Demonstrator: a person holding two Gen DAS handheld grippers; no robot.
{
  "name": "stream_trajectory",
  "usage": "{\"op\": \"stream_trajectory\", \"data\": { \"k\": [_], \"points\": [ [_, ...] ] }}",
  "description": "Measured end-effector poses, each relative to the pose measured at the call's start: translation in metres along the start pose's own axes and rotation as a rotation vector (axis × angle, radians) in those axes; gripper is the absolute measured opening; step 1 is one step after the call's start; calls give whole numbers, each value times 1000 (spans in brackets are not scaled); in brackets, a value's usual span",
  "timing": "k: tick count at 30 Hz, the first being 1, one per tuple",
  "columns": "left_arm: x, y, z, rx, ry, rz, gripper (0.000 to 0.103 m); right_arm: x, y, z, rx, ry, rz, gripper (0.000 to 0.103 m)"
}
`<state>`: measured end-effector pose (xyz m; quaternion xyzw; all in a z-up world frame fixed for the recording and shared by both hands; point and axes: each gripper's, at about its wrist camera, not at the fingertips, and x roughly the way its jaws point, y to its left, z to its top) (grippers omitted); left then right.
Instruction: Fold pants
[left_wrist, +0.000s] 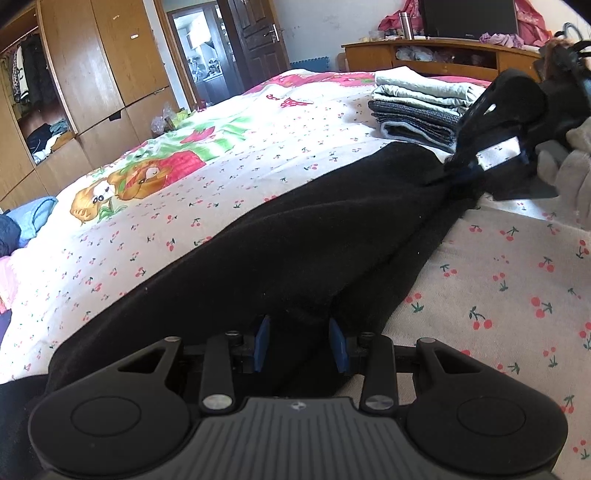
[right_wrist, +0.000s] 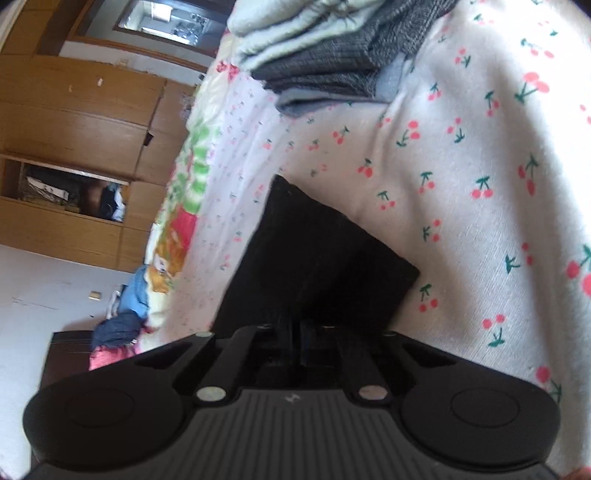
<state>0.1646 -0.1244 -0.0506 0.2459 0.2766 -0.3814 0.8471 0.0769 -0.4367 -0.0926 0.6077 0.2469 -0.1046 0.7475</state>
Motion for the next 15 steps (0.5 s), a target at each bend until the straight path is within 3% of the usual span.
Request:
{"op": "stream_trajectory", "data": {
  "k": [5, 7, 10, 12, 14, 15],
  "points": [
    [-12, 0, 1, -5, -38, -17, 50, -41, 17, -2, -70, -42, 112, 5],
    [-9, -4, 0, 10, -21, -26, 50, -29, 15, -1, -124, -24, 56, 6],
    [-3, -11, -5, 45, 13, -24, 50, -5, -12, 1, 0, 78, -25, 10],
    [-6, -11, -6, 42, 14, -39, 50, -17, -21, -1, 30, 53, -14, 10],
    [-7, -10, -7, 43, 12, -42, 50, -33, -24, 0, 19, -1, -28, 18],
    [-6, -9, -7, 44, 13, -42, 50, -39, -26, 2, 18, -16, -30, 28]
  ]
}}
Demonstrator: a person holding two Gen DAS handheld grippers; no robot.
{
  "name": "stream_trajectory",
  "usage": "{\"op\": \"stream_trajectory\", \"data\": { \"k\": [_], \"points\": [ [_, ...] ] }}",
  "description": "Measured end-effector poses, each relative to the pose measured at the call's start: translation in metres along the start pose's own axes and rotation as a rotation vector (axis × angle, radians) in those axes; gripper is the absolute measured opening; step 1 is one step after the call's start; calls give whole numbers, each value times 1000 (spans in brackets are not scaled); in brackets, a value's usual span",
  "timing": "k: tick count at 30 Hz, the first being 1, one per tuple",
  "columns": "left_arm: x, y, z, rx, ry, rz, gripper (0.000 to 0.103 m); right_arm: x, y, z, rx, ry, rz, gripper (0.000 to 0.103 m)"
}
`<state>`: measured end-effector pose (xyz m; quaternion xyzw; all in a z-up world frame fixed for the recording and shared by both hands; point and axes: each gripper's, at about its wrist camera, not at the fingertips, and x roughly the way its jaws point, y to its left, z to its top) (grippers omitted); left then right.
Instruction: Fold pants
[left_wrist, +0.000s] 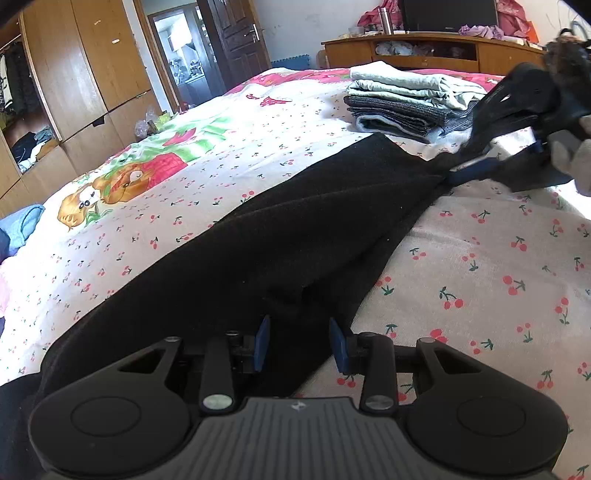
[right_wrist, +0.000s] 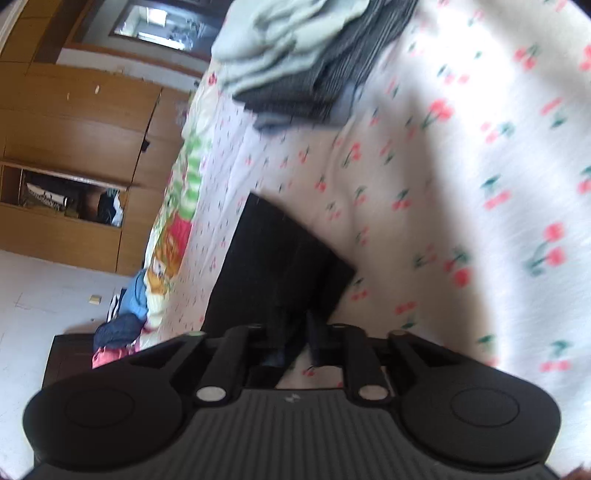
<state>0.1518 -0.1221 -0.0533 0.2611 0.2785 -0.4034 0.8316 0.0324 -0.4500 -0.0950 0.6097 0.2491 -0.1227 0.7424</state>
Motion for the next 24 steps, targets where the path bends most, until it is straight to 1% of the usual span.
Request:
{"op": "stream_trajectory", "data": {
  "k": [1, 3, 5, 7, 8, 11, 12, 13, 14, 17, 20, 22, 24],
  "points": [
    [0, 1, 1, -2, 0, 2, 50, -4, -3, 2, -1, -6, 7, 34],
    [1, 1, 2, -8, -6, 4, 50, -1, -5, 3, 0, 3, 3, 38],
    [0, 1, 4, -12, -14, 13, 50, 11, -6, 1, 14, 27, 5, 39],
    [-3, 2, 4, -23, -22, 14, 50, 26, -2, -3, 34, 42, 44, 38],
    [-6, 3, 4, -27, -26, 13, 50, 34, 1, -4, 27, 47, 51, 38],
    [-16, 5, 0, -23, -25, 17, 50, 56, 9, -7, 15, 34, 87, 37],
    [-19, 6, -2, -17, -23, 23, 50, 63, 11, -8, 20, 30, 89, 31],
    [-20, 7, -3, -12, -19, 30, 50, 68, 13, -7, 32, 36, 88, 15],
    [-21, 9, -4, -8, -13, 38, 50, 72, 14, -6, 53, 47, 92, 9],
    [-23, 15, -10, 11, 8, 71, 50, 63, 12, 0, 110, 30, 148, 7],
    [-27, 20, -16, 19, 26, 92, 50, 34, 12, 16, 116, -35, 188, 7],
    [-32, 20, -18, 9, 24, 93, 50, 9, 16, 25, 72, -74, 175, 6],
    [-32, 16, -20, 5, 16, 84, 50, -3, 16, 26, 4, -69, 143, 6]
  ]
}}
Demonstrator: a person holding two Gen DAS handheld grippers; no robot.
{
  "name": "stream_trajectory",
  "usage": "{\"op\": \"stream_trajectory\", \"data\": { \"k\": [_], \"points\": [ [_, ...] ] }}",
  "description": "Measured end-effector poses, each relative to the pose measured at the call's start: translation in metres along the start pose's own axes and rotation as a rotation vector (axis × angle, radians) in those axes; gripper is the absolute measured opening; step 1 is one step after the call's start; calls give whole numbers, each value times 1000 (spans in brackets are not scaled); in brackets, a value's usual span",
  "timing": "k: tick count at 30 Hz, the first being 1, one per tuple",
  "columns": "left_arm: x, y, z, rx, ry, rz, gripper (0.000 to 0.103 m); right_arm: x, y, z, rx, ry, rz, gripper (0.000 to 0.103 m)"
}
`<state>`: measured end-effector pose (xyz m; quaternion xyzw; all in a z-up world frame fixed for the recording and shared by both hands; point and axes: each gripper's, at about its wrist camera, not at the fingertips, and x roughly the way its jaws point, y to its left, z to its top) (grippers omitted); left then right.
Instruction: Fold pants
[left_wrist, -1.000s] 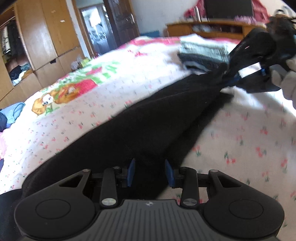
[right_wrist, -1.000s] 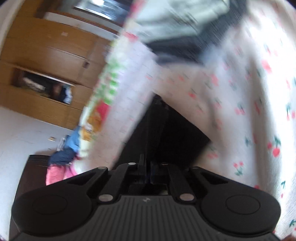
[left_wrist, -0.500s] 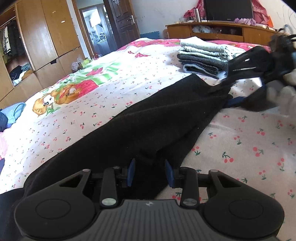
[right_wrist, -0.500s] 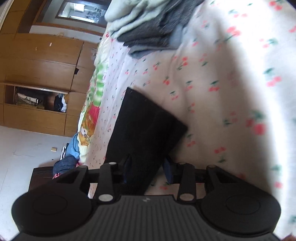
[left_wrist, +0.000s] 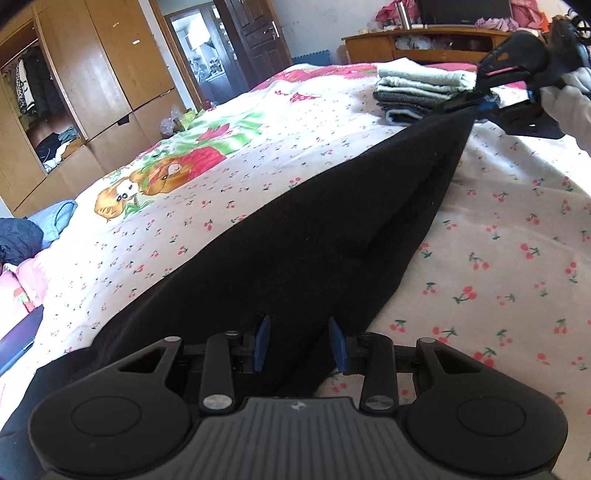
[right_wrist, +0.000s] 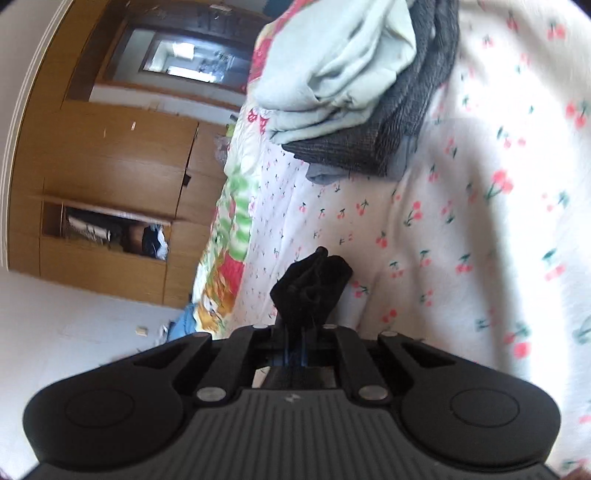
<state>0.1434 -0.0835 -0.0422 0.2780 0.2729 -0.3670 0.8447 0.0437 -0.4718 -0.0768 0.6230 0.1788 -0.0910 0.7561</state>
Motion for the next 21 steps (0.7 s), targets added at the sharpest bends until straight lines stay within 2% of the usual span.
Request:
{"op": "stream_trajectory", "data": {
  "k": [3, 4, 5, 6, 8, 9, 10, 12, 14, 17, 21],
  "points": [
    [11, -7, -7, 31, 53, -12, 50, 21, -11, -5, -92, 107, -201, 8],
    [9, -8, -8, 53, 54, -2, 50, 19, -13, -7, -96, 107, -211, 11],
    [5, -7, -9, 67, 56, 7, 50, 13, -10, -8, -114, 84, -202, 13],
    [0, -5, -10, 68, 56, 14, 50, 3, -3, -8, -151, 39, -210, 21],
    [-8, 3, -14, 61, 52, 39, 50, -16, 12, -5, -233, -66, -276, 21],
    [-11, 7, -16, 56, 53, 57, 50, -22, 20, -4, -284, -84, -297, 21],
    [-12, 11, -20, 49, 56, 70, 50, -26, 28, -7, -321, -78, -288, 21],
    [-15, 19, -26, 36, 67, 76, 50, -26, 50, -23, -426, -1, -204, 21],
    [-17, 20, -31, 58, 74, 90, 50, -8, 78, -57, -591, 111, -163, 21],
    [-20, 22, -37, 99, 74, 99, 50, 28, 108, -124, -918, 269, -91, 20],
    [-13, 31, -40, 55, 68, 114, 53, 66, 123, -194, -1248, 425, -45, 19]
  ]
}}
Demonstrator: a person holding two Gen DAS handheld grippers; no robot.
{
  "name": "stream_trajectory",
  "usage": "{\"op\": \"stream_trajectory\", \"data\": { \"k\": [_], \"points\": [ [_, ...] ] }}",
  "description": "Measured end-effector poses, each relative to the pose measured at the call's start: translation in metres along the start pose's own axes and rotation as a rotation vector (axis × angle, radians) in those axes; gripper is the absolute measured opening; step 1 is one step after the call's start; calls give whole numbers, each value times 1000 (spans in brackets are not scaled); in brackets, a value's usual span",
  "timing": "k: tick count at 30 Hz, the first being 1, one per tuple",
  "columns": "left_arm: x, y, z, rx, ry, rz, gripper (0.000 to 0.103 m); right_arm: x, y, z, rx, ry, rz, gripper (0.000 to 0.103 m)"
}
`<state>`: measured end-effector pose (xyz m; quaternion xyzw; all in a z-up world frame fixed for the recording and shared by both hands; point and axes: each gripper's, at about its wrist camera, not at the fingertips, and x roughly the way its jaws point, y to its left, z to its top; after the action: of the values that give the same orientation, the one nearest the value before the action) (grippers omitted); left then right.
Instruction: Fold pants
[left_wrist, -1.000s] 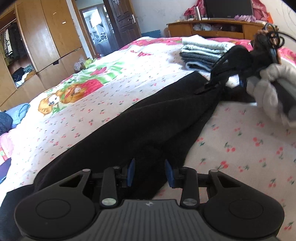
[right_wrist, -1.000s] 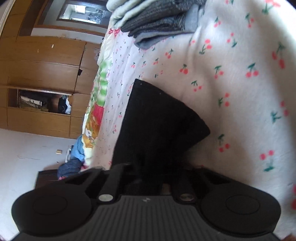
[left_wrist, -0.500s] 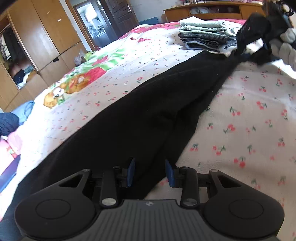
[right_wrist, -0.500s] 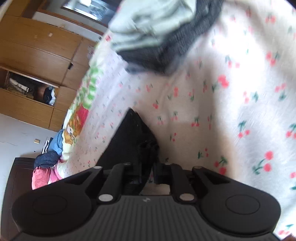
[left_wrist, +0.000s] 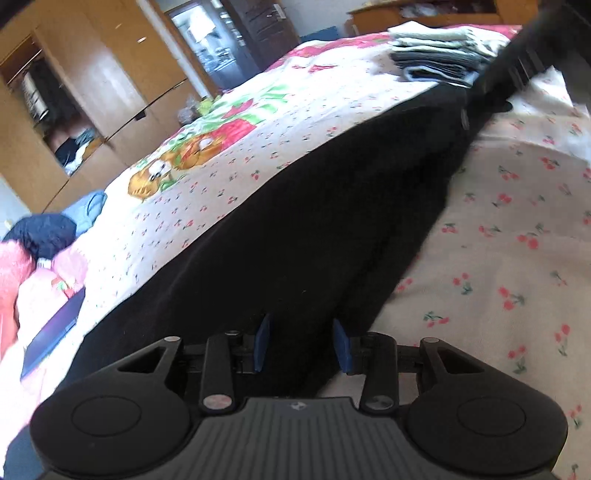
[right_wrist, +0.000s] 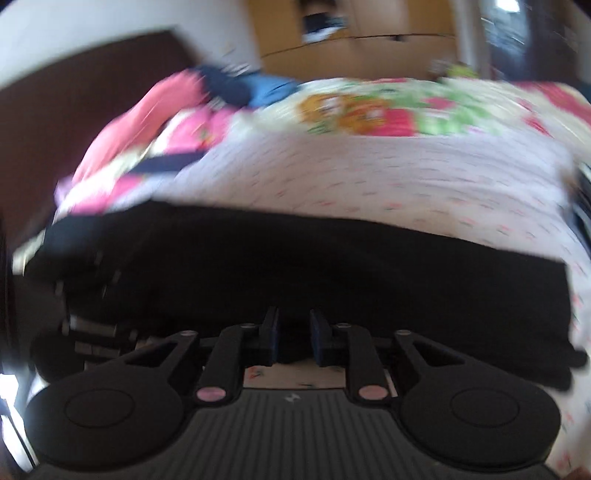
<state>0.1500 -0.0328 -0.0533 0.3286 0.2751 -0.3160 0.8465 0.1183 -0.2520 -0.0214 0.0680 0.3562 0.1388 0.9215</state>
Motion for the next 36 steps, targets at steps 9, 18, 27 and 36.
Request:
{"op": "stream_trajectory", "data": {
  "k": [9, 18, 27, 36],
  "points": [
    [0, 26, 2, -213, -67, 7, 35, 32, 54, -13, -458, 28, -32, 26],
    [-4, 35, 4, -244, -68, -19, 30, 46, 79, -22, -569, -2, -66, 29],
    [-6, 39, 7, -242, -68, -29, 29, 60, 82, -13, -562, -42, -125, 7],
    [-19, 13, -2, -86, -29, -112, 23, 22, 77, -8, -515, 17, -14, 3]
  ]
}}
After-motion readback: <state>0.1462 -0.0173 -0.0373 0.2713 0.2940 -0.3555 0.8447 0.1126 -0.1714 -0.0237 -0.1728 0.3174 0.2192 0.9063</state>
